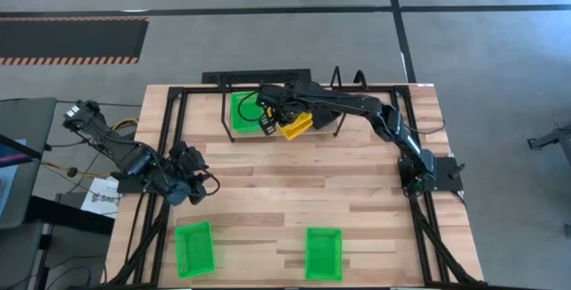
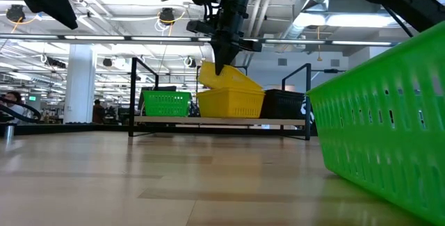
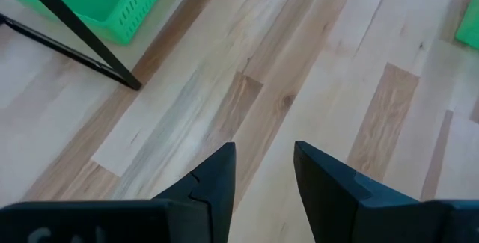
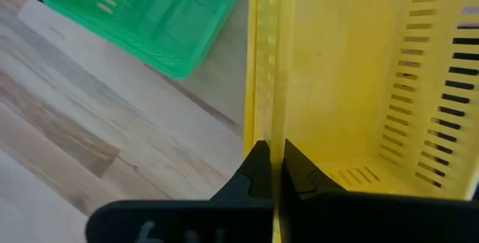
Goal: Stack baskets on shelf by color
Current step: Stack the yellow bin on top of the yellow bins on the shelf
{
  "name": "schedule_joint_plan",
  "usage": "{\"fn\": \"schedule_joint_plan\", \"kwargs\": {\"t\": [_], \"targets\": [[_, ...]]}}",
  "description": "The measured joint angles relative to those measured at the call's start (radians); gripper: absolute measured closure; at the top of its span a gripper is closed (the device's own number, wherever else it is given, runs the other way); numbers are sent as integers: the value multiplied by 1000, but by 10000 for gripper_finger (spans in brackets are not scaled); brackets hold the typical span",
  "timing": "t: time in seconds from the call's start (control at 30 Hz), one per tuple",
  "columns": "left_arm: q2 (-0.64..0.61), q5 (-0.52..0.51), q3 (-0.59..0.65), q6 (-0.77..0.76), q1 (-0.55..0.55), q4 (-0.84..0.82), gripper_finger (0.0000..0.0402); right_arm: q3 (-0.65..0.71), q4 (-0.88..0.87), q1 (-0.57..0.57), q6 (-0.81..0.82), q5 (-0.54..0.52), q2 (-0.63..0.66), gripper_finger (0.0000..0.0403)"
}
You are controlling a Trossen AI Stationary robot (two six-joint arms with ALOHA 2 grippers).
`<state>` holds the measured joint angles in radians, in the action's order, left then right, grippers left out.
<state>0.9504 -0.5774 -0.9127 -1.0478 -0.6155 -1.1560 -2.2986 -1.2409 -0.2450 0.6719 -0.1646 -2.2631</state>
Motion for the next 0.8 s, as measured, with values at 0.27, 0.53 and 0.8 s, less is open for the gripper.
{"fn": "schedule_joint_plan", "kwargs": {"t": [0.27,0.53,0.8], "targets": [[0,-14,0,-22,0,1,276,0,-9,0,-37,10,0,400],[0,-36,0,-18,0,2,276,0,-9,2,-45,36,1,399],[0,-40,0,-11,0,2,276,-49,-13,2,-28,35,1,400]]}}
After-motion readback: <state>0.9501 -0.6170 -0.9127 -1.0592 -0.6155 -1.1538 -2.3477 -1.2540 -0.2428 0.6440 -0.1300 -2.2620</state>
